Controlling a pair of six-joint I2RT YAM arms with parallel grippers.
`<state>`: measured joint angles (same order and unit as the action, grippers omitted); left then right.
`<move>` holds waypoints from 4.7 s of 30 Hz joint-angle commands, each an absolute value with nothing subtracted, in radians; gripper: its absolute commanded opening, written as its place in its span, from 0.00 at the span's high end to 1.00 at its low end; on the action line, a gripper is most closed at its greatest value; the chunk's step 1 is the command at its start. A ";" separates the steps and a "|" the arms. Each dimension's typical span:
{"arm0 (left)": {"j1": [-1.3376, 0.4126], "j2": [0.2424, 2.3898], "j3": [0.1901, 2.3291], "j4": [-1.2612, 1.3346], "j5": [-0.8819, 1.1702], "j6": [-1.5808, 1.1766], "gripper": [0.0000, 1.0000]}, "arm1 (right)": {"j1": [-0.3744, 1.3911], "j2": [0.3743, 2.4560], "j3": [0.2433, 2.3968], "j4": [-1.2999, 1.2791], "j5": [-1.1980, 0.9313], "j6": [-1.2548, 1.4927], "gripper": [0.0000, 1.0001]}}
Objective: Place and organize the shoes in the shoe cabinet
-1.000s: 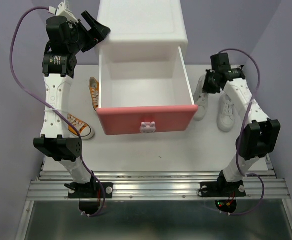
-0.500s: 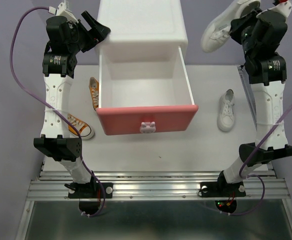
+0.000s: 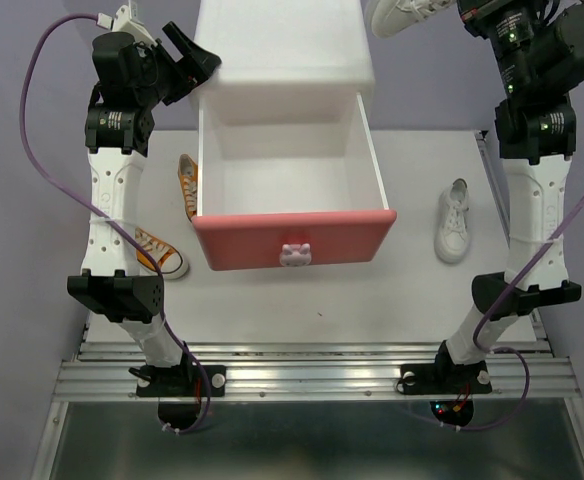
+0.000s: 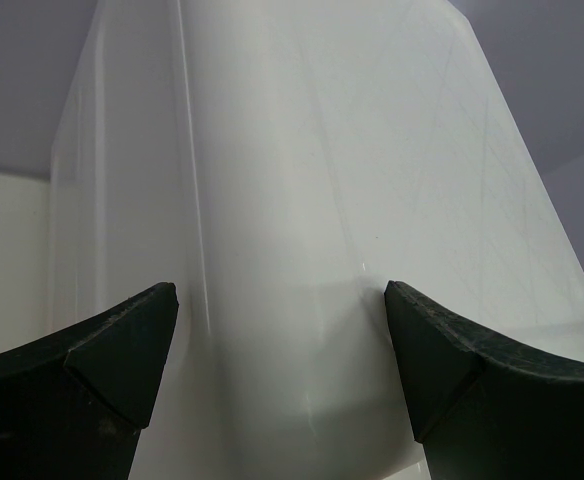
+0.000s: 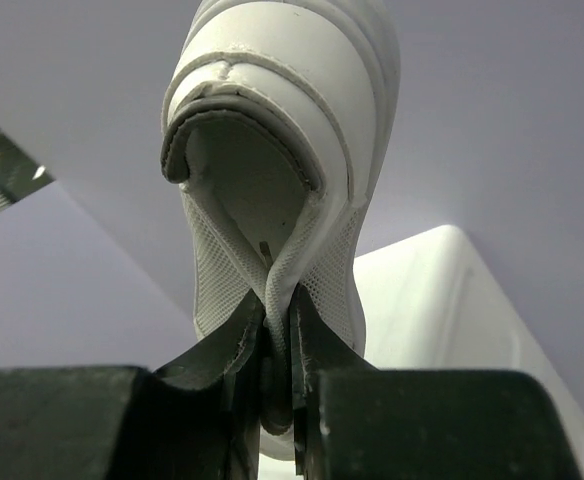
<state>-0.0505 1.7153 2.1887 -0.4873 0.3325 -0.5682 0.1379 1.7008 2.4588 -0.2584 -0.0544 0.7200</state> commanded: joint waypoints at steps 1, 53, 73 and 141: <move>-0.040 1.772 2.154 -0.719 0.255 -0.485 0.06 | 0.158 1.697 2.546 -0.120 -0.245 0.850 1.00; -0.046 1.750 2.100 -0.696 0.107 -0.518 0.06 | 1.022 1.847 2.502 -0.819 0.337 0.489 0.99; -0.045 1.778 2.123 -0.695 0.094 -0.506 0.06 | 1.022 1.944 2.525 -0.851 0.370 0.425 0.97; -0.045 1.793 2.115 -0.687 0.072 -0.526 0.06 | 0.992 2.114 2.508 -0.545 0.563 0.126 0.37</move>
<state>-0.0685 1.7126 2.1624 -0.4503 0.1783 -0.6109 1.0157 2.0804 2.4977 -0.6342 0.5442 0.1593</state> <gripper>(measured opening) 0.942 0.604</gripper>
